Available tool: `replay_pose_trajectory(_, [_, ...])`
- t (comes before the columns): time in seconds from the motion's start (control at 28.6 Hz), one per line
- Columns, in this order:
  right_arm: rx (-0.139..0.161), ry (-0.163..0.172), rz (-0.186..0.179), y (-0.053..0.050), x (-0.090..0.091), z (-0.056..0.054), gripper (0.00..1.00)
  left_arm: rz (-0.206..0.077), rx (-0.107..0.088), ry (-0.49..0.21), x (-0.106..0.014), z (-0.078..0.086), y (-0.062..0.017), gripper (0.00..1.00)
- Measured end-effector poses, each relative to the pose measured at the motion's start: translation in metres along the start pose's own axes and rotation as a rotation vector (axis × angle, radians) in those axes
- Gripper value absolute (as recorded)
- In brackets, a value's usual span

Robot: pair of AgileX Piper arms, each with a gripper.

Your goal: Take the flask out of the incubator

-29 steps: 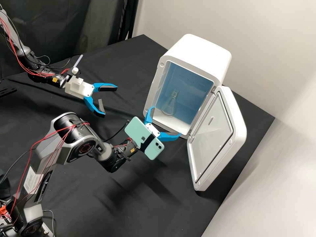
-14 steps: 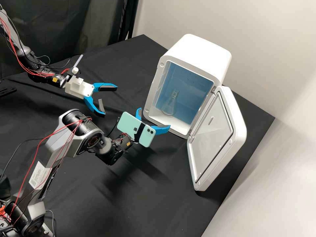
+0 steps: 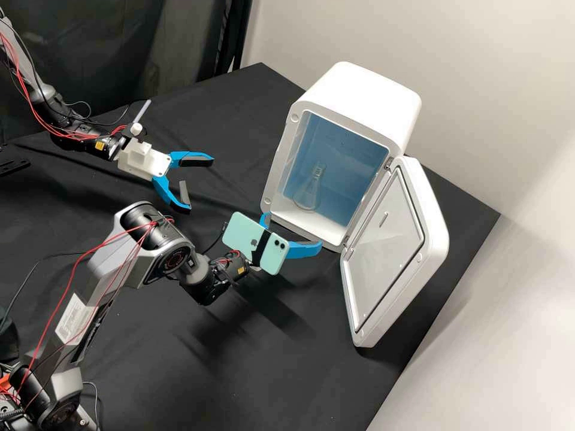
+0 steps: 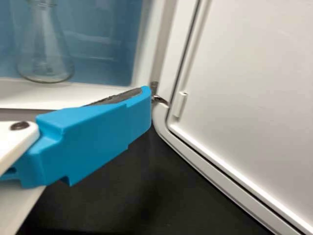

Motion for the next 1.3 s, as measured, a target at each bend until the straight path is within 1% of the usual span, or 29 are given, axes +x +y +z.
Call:
replay_pose_trajectory(0.04, [0.009,-0.006,0.004,0.001,0.0,0.002,1.0,0.0,0.0,-0.003,0.0,0.001,-0.0001,1.0])
replay_pose_trajectory(0.07, [0.027,-0.012,0.008,0.003,0.0,0.005,1.0,-0.001,0.0,-0.006,0.0,0.002,-0.0003,1.0])
replay_pose_trajectory(0.18, [0.094,-0.024,0.017,0.006,0.0,0.01,1.0,-0.001,0.0,-0.008,0.0,0.003,-0.0003,1.0])
replay_pose_trajectory(0.25, [0.125,-0.03,0.022,0.008,0.0,0.012,1.0,-0.001,0.0,-0.008,0.0,0.003,-0.0003,1.0])
replay_pose_trajectory(0.28, [0.153,-0.031,0.026,0.009,0.0,0.013,1.0,-0.001,0.0,-0.008,0.0,0.003,-0.0003,1.0])
replay_pose_trajectory(0.39, [0.182,-0.021,0.04,0.012,0.004,0.011,1.0,-0.001,0.002,-0.008,0.0,0.003,-0.0003,1.0])
replay_pose_trajectory(0.46, [0.187,-0.005,0.051,0.016,0.008,0.008,1.0,-0.001,0.002,-0.008,0.0,0.003,-0.0003,1.0])
replay_pose_trajectory(0.56, [0.186,0.012,0.07,0.022,0.014,0.004,1.0,-0.001,0.002,-0.008,0.0,0.003,-0.0003,1.0])
replay_pose_trajectory(0.67, [0.185,0.033,0.074,0.023,0.02,-0.003,1.0,-0.001,0.002,-0.008,0.0,0.003,-0.0003,1.0])
replay_pose_trajectory(0.74, [0.184,0.046,0.069,0.02,0.024,-0.007,1.0,-0.001,0.002,-0.008,0.0,0.003,-0.0003,1.0])
replay_pose_trajectory(0.84, [0.183,0.052,0.051,0.016,0.029,-0.013,1.0,-0.001,0.002,-0.008,0.0,0.003,-0.0003,1.0])
replay_pose_trajectory(0.95, [0.18,0.072,0.053,0.015,0.034,-0.019,1.0,-0.001,0.002,-0.008,0.0,0.003,-0.0003,1.0])
replay_pose_trajectory(1.09, [0.161,0.085,0.037,0.008,0.042,-0.026,1.0,-0.001,0.003,-0.008,0.0,0.003,-0.0003,1.0])
replay_pose_trajectory(1.19, [0.151,0.081,0.018,0.003,0.049,-0.028,1.0,0.0,0.017,-0.007,0.0,0.003,0.0,1.0])
replay_pose_trajectory(1.3, [0.149,0.074,0.005,0.0,0.056,-0.028,1.0,-0.003,0.015,-0.005,0.0,0.002,-0.0003,1.0])
